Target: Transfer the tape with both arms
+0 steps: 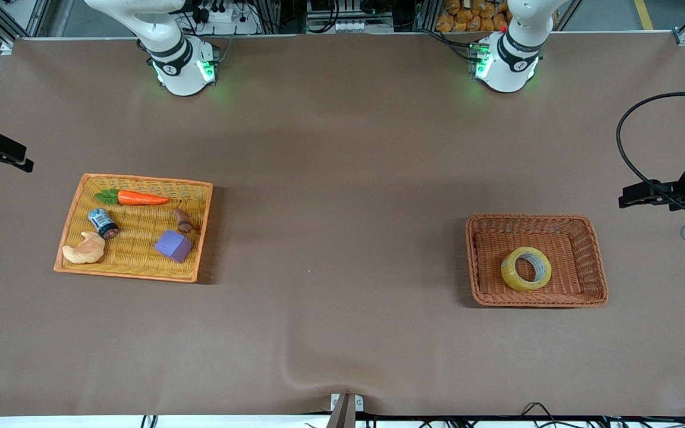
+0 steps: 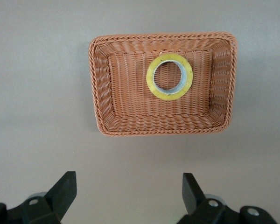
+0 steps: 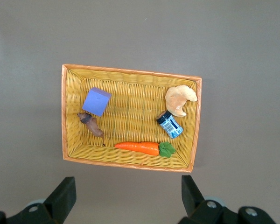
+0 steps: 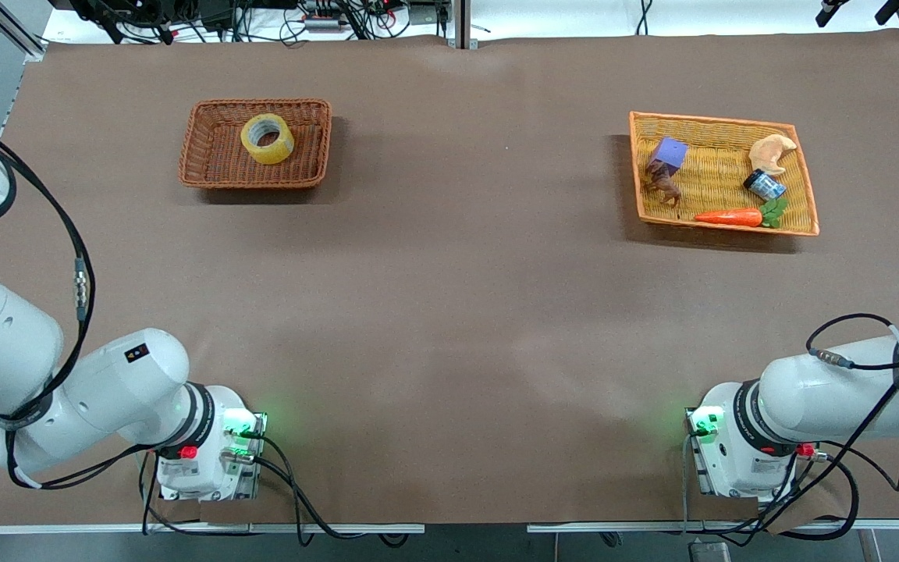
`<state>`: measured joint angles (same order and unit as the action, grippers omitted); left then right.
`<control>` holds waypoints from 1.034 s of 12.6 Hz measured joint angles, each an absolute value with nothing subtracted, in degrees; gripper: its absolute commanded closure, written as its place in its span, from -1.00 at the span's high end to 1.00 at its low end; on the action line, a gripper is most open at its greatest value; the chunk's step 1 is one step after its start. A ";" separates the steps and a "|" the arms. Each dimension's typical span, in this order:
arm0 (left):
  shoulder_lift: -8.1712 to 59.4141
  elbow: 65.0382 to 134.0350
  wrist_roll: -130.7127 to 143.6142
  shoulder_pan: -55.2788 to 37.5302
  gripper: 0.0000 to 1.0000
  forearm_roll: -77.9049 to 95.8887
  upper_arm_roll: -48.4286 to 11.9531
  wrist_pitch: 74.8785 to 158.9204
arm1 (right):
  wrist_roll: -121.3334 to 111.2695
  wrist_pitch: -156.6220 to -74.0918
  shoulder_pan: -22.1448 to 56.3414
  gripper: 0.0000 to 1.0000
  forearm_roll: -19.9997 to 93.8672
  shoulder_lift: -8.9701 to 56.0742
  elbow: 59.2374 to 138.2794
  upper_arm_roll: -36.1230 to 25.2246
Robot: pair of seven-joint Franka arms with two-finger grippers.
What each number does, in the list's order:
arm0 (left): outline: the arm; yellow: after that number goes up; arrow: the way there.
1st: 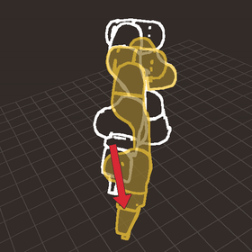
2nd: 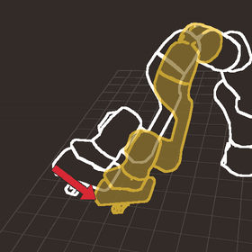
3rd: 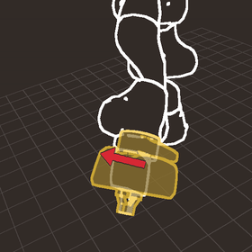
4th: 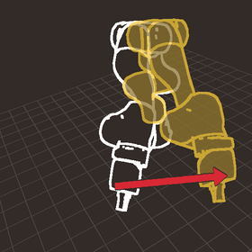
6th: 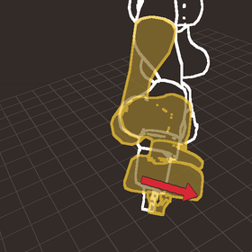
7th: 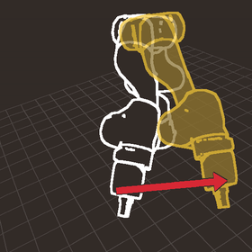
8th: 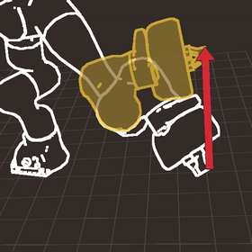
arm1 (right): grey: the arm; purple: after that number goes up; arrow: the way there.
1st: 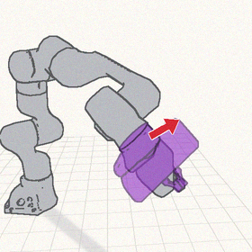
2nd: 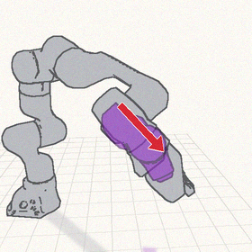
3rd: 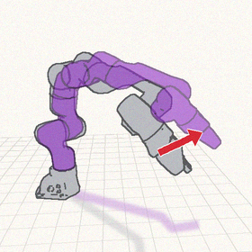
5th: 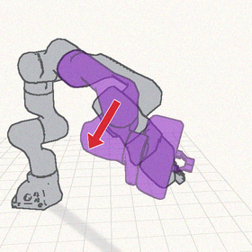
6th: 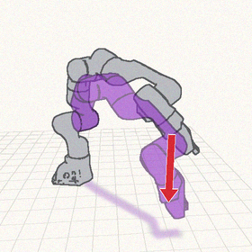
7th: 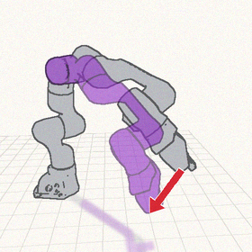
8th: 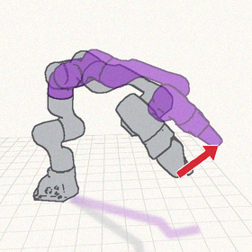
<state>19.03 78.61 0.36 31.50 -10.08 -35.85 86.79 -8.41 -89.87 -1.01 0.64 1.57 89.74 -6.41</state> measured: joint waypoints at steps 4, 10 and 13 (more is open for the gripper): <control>18.78 78.40 0.87 21.34 1.00 -10.00 -27.36 86.80 | -8.43 -89.87 -1.01 1.00 0.64 1.58 89.74 -6.40; 15.27 78.30 0.98 5.87 1.00 -0.74 -7.38 86.78 | -8.45 -89.76 -1.01 1.00 0.64 1.57 89.73 -6.39; 14.43 78.34 1.00 5.27 1.00 -0.73 -7.28 86.78 | -8.45 -89.75 -1.01 1.00 0.64 1.58 89.73 -6.39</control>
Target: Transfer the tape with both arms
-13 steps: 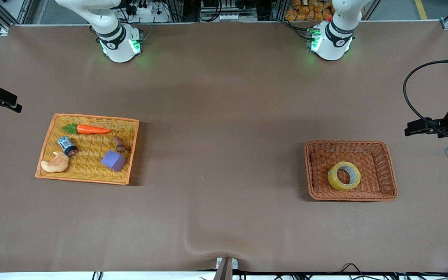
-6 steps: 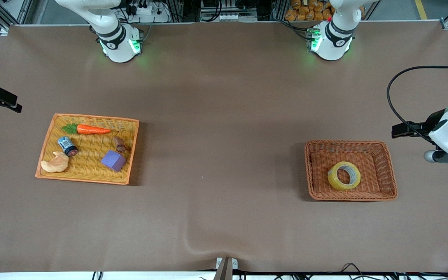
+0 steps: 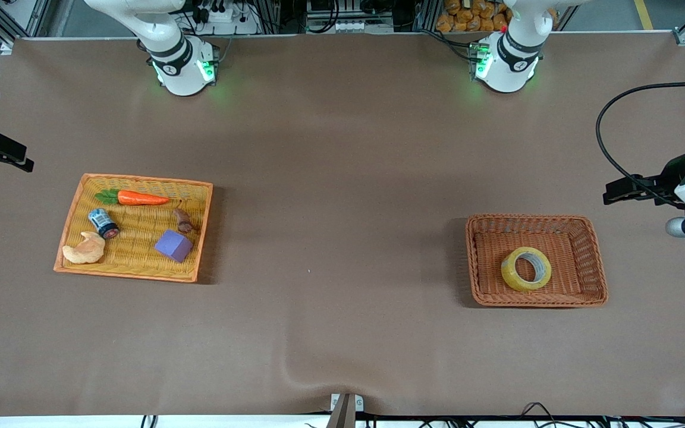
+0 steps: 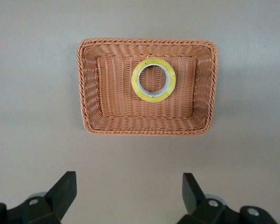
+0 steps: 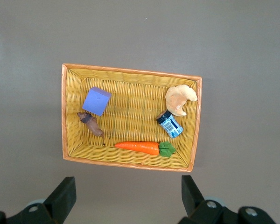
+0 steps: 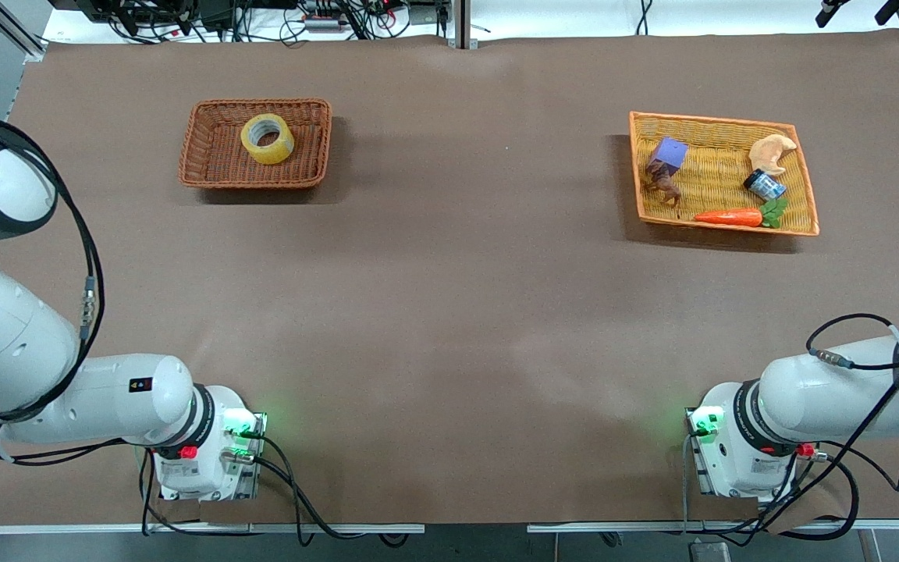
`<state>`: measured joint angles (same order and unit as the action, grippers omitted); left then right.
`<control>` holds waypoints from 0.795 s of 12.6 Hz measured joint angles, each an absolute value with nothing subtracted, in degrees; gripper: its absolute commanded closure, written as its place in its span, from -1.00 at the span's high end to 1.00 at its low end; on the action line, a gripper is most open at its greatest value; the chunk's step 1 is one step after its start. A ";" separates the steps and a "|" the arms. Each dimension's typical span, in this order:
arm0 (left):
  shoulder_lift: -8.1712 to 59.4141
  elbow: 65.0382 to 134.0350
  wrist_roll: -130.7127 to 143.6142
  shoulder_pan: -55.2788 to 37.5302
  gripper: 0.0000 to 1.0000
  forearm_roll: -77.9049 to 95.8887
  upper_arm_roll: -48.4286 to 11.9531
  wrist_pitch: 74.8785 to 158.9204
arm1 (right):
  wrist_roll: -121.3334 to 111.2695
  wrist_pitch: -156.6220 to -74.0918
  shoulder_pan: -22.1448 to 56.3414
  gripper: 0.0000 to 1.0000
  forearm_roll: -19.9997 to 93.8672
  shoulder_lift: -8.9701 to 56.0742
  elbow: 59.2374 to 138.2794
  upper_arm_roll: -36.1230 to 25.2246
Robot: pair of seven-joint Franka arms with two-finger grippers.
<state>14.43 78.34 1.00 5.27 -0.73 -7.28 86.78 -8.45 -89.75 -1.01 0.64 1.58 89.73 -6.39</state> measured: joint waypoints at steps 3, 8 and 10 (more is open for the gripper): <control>13.76 78.36 1.00 5.25 1.00 -0.73 -7.19 86.78 | -8.45 -89.75 -1.01 1.00 0.64 1.57 89.73 -6.39; 9.61 81.06 1.00 -1.49 1.00 -0.64 -2.34 86.71 | -8.48 -89.74 -1.01 1.00 0.64 1.63 89.73 -6.26; 6.48 84.45 1.00 -6.15 1.00 -0.64 2.25 88.31 | -8.48 -89.74 -1.01 1.00 0.64 1.63 89.71 -6.28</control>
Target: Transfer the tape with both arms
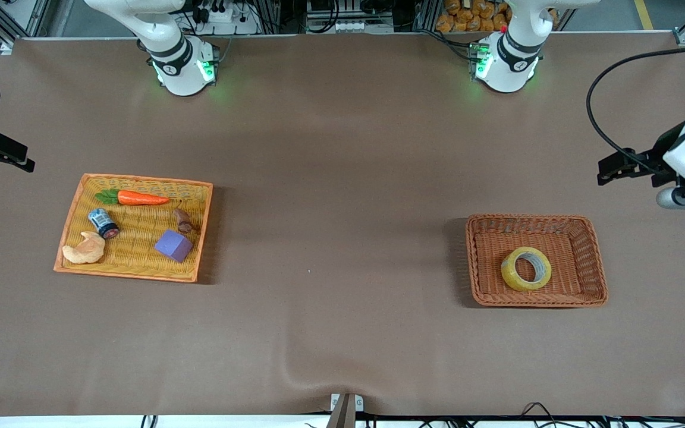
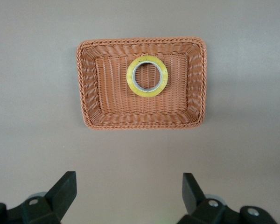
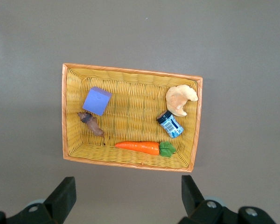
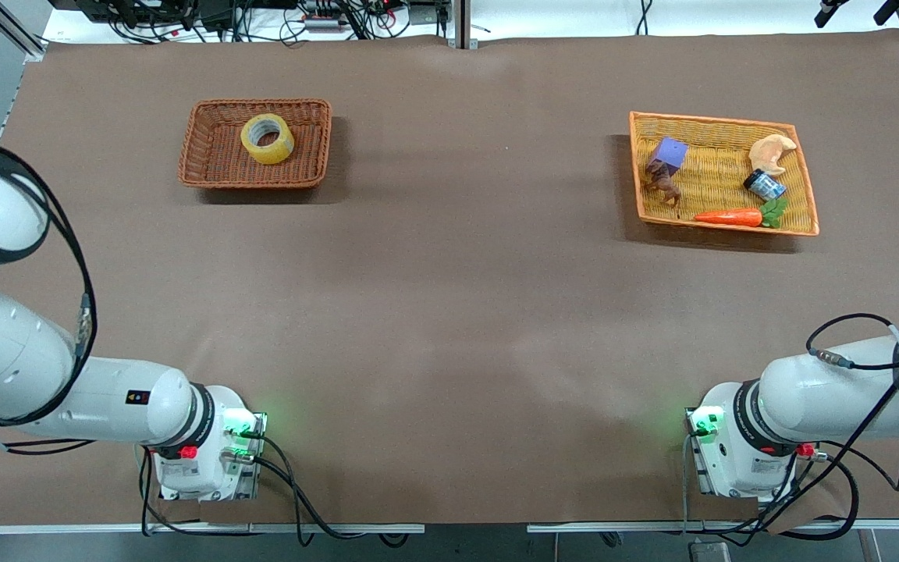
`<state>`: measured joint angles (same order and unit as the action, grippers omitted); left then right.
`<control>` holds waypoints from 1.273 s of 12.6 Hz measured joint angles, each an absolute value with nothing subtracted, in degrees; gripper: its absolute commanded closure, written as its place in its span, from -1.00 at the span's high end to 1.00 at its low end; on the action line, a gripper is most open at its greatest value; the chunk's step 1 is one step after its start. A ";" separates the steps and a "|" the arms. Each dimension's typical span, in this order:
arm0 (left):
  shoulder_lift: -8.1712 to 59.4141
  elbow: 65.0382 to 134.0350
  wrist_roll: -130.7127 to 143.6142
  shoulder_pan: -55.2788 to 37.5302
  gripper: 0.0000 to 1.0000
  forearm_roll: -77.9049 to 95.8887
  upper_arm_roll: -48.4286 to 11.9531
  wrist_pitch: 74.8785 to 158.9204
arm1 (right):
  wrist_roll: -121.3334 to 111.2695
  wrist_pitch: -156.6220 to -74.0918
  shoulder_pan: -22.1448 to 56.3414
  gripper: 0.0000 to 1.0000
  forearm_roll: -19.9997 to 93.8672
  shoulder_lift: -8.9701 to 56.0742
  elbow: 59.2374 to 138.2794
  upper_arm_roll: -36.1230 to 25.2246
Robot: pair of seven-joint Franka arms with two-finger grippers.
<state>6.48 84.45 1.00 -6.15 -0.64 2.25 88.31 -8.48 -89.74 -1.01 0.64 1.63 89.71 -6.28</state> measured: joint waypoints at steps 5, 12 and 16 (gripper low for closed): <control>-0.82 91.03 -0.55 -7.16 1.00 -0.64 4.15 91.04 | -8.48 -89.73 -1.01 1.00 0.64 1.65 89.70 -6.23; -1.04 91.51 -0.37 -4.49 1.00 1.37 3.21 92.13 | -8.49 -89.73 -1.01 1.00 0.64 1.65 89.70 -6.23; -1.07 91.51 2.68 -4.38 1.00 2.66 3.15 93.22 | -8.49 -89.74 -1.01 1.00 0.64 1.65 89.70 -6.24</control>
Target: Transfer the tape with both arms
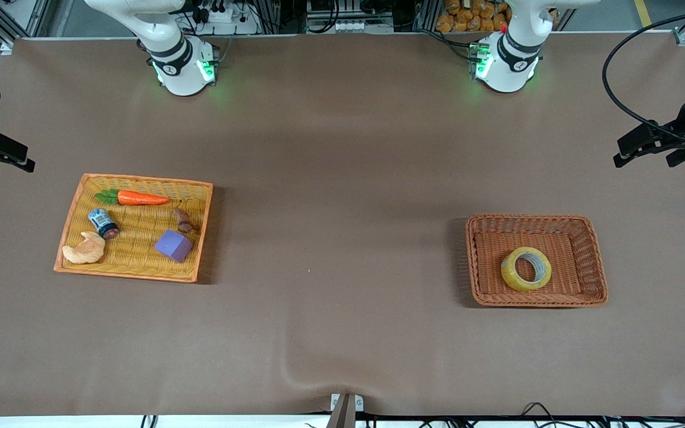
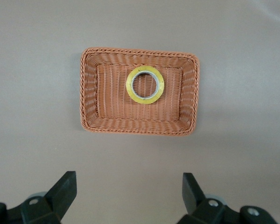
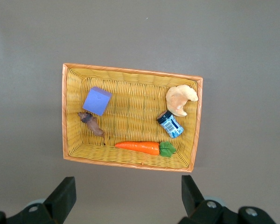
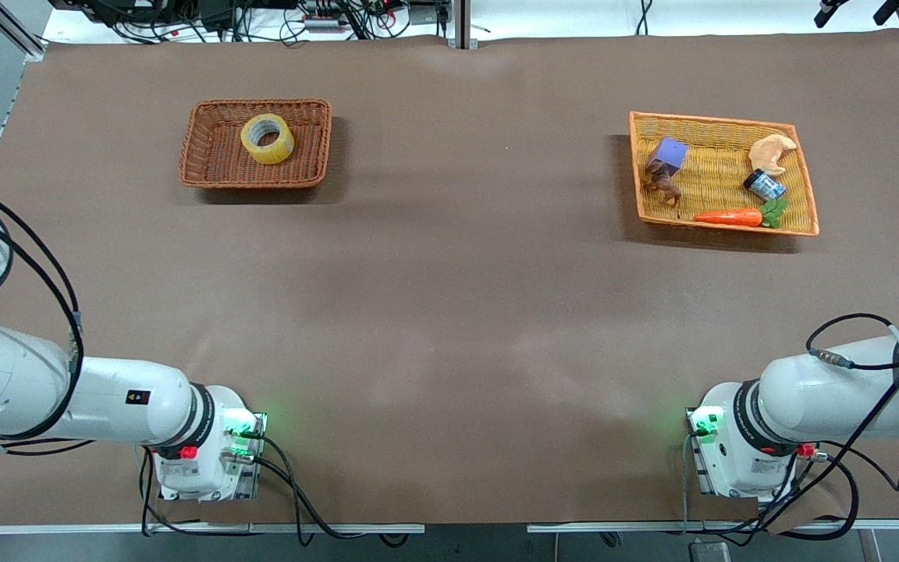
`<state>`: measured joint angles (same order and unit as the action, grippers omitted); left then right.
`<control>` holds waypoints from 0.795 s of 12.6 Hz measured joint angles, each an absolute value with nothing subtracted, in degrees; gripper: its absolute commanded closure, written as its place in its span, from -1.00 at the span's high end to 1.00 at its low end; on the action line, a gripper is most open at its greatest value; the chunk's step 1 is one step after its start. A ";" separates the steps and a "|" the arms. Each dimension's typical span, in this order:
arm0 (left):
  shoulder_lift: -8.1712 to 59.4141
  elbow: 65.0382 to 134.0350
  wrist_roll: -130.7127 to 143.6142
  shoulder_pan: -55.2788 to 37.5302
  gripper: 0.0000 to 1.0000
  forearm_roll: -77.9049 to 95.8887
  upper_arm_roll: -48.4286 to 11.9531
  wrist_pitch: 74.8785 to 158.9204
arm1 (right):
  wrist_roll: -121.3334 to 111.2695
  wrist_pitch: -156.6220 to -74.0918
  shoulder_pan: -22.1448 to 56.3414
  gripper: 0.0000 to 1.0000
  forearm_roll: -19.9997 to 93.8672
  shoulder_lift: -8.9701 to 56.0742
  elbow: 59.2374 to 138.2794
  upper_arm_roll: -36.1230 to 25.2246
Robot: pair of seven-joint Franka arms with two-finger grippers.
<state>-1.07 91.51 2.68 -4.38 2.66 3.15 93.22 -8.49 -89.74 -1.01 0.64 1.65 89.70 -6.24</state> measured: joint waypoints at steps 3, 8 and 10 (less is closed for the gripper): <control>-1.07 91.51 2.68 -4.49 1.00 2.66 2.95 93.24 | -8.49 -89.73 -1.01 1.00 0.64 1.65 89.70 -6.24; -0.87 91.77 -1.08 -4.17 1.00 1.62 0.79 93.21 | -8.49 -89.74 -1.01 1.00 0.64 1.65 89.70 -6.24; -0.86 91.91 -2.46 -4.06 1.00 1.45 0.73 92.99 | -8.49 -89.73 -1.01 1.00 0.64 1.65 89.70 -6.24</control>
